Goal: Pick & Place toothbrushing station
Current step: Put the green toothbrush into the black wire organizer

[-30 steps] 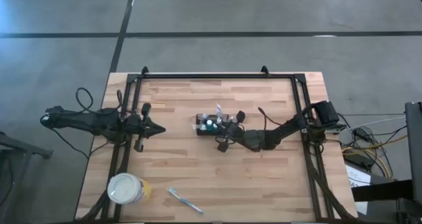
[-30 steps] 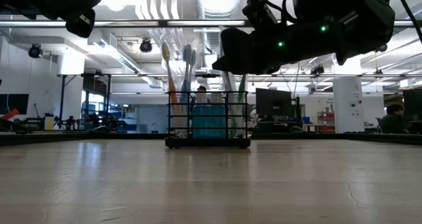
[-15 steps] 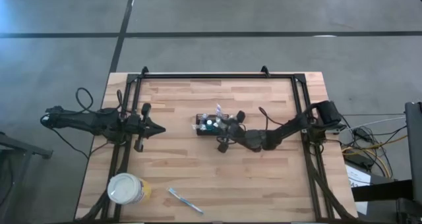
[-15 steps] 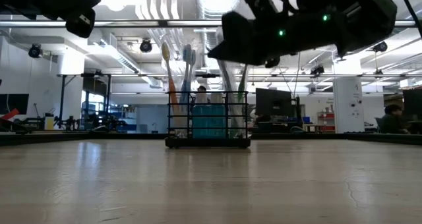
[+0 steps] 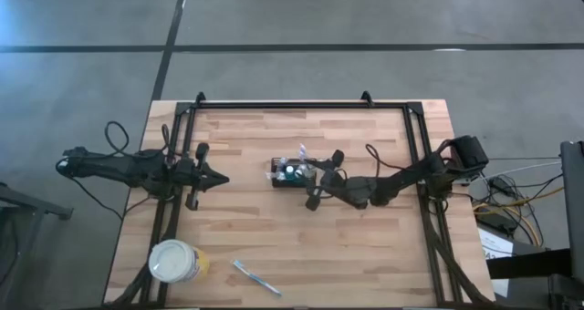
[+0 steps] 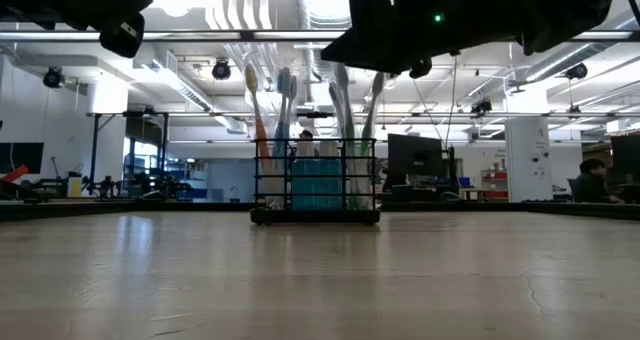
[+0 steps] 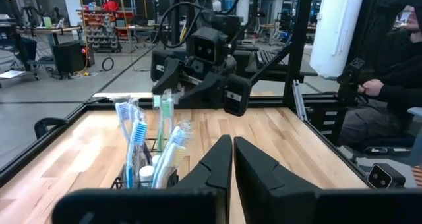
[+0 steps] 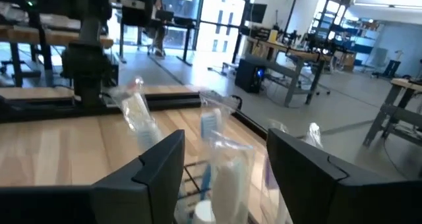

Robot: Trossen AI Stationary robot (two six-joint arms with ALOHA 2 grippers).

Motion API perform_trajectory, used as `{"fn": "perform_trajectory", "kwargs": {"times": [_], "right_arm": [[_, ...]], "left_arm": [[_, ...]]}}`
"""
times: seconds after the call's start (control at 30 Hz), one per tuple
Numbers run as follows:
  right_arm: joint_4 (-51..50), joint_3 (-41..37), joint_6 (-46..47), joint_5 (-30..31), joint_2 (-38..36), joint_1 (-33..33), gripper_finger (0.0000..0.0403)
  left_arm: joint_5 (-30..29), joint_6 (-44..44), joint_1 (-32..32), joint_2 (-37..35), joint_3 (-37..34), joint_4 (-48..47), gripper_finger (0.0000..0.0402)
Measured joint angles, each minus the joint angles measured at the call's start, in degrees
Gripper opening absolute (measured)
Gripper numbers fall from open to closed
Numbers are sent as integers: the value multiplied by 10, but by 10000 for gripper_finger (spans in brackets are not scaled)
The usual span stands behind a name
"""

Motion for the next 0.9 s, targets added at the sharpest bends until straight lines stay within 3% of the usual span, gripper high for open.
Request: {"fn": "perform_trajectory", "kwargs": {"times": [0.23,0.6,0.9], "right_arm": [[-7,0,7,28,-1,1,169],[-10,0,4,25,-1,9,41],[-32,3,7,23,-5,10,10]], "left_arm": [[0,-1,0,0,0,0,23],[0,-2,0,0,0,0,23],[0,-2,0,0,0,0,23]]}}
